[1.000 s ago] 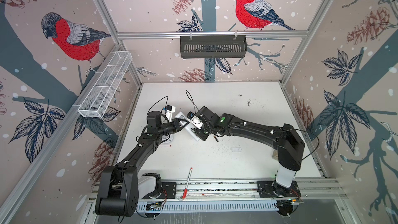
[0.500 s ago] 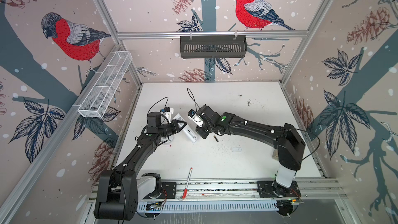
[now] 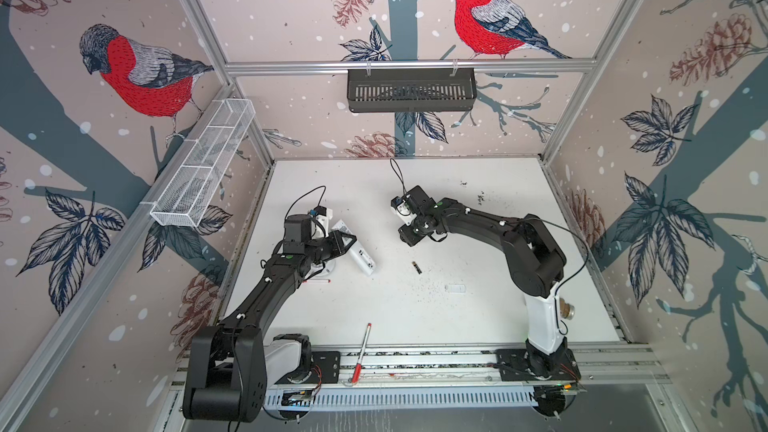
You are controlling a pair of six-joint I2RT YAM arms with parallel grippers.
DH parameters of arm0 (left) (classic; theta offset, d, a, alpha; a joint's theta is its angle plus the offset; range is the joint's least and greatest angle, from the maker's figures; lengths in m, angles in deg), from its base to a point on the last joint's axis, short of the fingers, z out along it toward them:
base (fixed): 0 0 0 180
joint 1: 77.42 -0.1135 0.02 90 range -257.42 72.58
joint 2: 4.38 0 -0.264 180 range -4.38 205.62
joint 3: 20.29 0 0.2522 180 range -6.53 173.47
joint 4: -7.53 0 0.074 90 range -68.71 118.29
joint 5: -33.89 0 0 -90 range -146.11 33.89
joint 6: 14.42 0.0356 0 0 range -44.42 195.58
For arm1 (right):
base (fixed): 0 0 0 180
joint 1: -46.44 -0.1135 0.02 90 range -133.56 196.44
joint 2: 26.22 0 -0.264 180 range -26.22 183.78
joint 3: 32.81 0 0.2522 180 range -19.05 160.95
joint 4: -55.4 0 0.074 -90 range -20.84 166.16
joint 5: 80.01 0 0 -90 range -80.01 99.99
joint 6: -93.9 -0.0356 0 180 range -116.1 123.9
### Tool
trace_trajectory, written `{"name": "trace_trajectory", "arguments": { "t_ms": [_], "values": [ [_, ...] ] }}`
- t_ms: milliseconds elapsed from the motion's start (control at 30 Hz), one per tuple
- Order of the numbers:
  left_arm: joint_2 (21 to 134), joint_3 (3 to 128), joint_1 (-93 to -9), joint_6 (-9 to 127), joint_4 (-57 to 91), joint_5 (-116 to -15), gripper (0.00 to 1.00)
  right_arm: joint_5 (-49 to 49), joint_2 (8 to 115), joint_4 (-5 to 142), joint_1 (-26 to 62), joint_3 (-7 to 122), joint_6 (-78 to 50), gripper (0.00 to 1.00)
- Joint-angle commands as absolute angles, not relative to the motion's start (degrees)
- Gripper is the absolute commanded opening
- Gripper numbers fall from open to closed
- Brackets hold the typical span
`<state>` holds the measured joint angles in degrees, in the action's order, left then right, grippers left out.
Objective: Load the batteries into the remote control
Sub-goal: 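Move the right gripper to the second AA battery and grasp it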
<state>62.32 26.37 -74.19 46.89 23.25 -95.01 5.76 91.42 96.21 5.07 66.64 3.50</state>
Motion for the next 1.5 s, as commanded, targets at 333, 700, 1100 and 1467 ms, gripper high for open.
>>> {"name": "trace_trajectory", "arguments": {
  "t_ms": [333, 700, 1100, 1467],
  "values": [
    [63.4, 27.2, -74.3, 47.5, 21.3, -97.2, 0.00, 5.1, 95.6, 94.5, 11.2, 68.1, 9.3, 0.55],
    [63.6, 27.2, -74.3, 47.2, 20.8, -97.8, 0.00, 4.1, 99.4, 93.8, 14.6, 70.9, 11.1, 0.44],
    [62.8, 26.8, -74.3, 46.2, 19.9, -97.9, 0.00, 5.5, 100.6, 95.9, 14.8, 73.0, 12.1, 0.33],
    [63.2, 26.3, -74.3, 45.9, 19.3, -98.9, 0.00, 10.9, 98.9, 96.2, 13.4, 70.6, 11.9, 0.20]
  ]
}}
